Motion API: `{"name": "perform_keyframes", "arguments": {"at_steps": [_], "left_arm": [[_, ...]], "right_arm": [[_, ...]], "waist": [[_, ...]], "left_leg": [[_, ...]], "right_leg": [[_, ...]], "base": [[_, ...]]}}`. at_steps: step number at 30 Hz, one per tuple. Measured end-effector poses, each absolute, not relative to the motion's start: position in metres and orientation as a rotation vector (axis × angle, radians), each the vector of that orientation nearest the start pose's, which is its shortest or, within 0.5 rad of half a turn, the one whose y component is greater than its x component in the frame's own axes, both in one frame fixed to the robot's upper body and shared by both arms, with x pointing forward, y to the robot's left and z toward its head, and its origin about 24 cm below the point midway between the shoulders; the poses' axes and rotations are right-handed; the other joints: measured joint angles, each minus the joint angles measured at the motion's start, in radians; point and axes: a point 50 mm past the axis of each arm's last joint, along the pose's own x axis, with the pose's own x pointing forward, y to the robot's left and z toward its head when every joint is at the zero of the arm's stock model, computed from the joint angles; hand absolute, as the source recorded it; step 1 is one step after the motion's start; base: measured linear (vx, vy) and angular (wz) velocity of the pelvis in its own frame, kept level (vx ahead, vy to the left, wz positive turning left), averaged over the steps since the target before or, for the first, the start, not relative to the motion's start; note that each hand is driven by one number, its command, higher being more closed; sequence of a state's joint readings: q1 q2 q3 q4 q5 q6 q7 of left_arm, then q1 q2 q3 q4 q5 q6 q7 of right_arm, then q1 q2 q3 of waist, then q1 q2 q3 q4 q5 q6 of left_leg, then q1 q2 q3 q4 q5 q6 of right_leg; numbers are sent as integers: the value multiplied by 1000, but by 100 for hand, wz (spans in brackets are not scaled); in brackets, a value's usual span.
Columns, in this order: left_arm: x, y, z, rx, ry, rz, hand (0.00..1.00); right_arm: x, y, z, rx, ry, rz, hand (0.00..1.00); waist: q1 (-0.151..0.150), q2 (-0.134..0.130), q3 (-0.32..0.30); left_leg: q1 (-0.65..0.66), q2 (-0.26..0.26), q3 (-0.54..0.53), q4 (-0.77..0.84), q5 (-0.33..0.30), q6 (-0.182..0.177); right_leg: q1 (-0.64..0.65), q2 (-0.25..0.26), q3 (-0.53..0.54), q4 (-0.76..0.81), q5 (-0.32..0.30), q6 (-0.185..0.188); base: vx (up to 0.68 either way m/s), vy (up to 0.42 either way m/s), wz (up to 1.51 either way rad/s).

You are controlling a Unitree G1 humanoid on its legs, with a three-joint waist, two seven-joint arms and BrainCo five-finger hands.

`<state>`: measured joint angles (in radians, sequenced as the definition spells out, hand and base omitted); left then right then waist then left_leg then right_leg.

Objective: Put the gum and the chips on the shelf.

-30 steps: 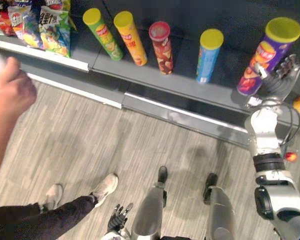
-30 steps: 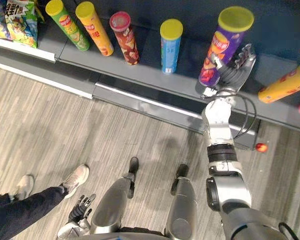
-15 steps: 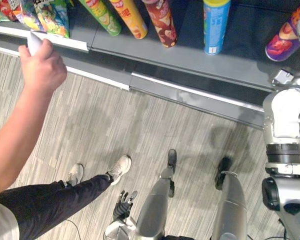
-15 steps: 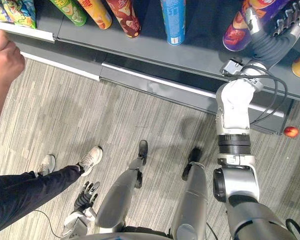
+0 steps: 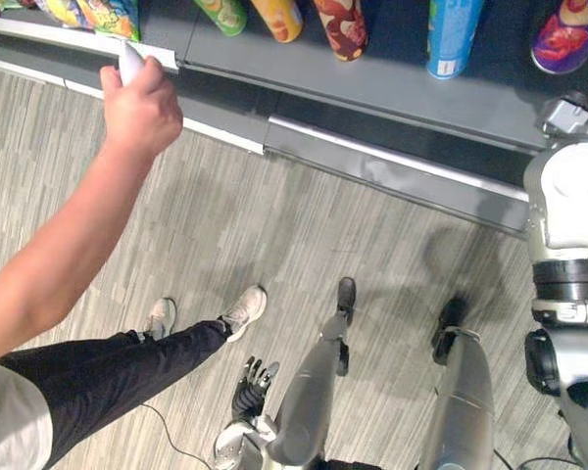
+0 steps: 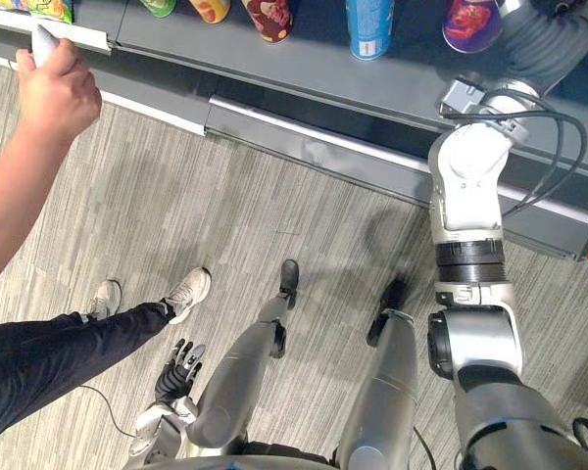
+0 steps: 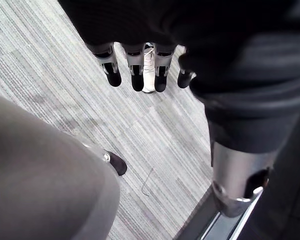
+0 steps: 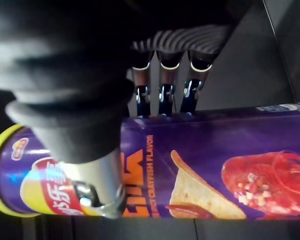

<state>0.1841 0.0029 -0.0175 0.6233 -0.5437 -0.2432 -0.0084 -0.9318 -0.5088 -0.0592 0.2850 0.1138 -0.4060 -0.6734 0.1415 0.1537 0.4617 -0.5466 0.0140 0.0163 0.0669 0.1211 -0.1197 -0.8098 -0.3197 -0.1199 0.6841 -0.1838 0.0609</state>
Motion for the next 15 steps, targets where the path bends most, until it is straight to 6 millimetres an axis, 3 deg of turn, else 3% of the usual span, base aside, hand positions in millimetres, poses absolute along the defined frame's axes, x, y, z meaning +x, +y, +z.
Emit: {"name": "perform_keyframes", "arguments": {"at_steps": [15], "left_arm": [[152,163,-105,-481,513,269,0]], "right_arm": [[318,-242,332,-95,-1154,-671,100]], "waist": [[2,16,6]], "left_leg": [[-44,-5,15,2,21,1]], "right_leg": [[-56,-8,12,15,0,0]], "base": [[-19,-40,1]]}}
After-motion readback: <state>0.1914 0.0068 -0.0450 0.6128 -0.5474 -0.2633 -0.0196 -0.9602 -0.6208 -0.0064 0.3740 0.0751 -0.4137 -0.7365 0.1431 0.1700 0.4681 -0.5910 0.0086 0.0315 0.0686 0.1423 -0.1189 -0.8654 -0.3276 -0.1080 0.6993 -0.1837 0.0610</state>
